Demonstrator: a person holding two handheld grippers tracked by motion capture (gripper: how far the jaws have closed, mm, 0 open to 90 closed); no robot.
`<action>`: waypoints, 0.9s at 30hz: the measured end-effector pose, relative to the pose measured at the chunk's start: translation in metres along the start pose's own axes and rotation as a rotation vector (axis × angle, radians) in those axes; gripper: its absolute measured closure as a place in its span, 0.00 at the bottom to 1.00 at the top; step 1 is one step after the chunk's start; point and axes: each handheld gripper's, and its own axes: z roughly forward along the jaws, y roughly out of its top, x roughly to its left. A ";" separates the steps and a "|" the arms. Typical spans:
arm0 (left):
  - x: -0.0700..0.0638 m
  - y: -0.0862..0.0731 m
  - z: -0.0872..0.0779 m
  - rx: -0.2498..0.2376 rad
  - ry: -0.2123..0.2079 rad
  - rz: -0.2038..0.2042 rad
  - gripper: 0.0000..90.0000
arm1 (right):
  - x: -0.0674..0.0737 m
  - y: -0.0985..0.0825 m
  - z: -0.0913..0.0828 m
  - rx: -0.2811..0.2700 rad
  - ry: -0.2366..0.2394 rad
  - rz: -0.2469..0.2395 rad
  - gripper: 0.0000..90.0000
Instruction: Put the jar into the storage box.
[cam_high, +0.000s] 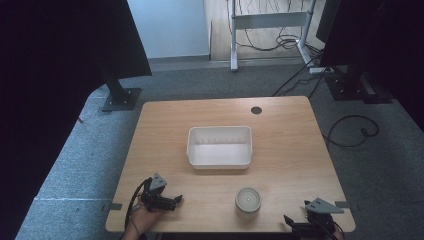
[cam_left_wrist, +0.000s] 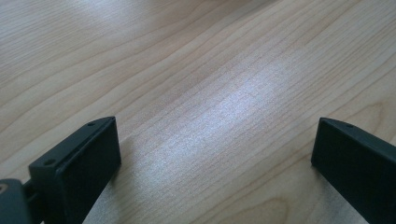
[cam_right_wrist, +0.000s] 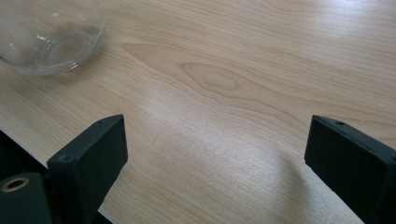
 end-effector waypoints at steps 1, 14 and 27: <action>0.000 0.000 0.000 0.000 0.000 0.000 0.01 | 0.000 0.000 0.000 0.000 0.006 -0.003 0.06; 0.000 0.000 0.000 -0.001 -0.001 0.000 0.01 | 0.004 0.000 0.003 0.029 0.000 -0.044 0.05; 0.000 0.000 0.000 0.003 0.001 0.001 0.00 | 0.008 0.003 0.006 0.064 0.000 -0.074 0.03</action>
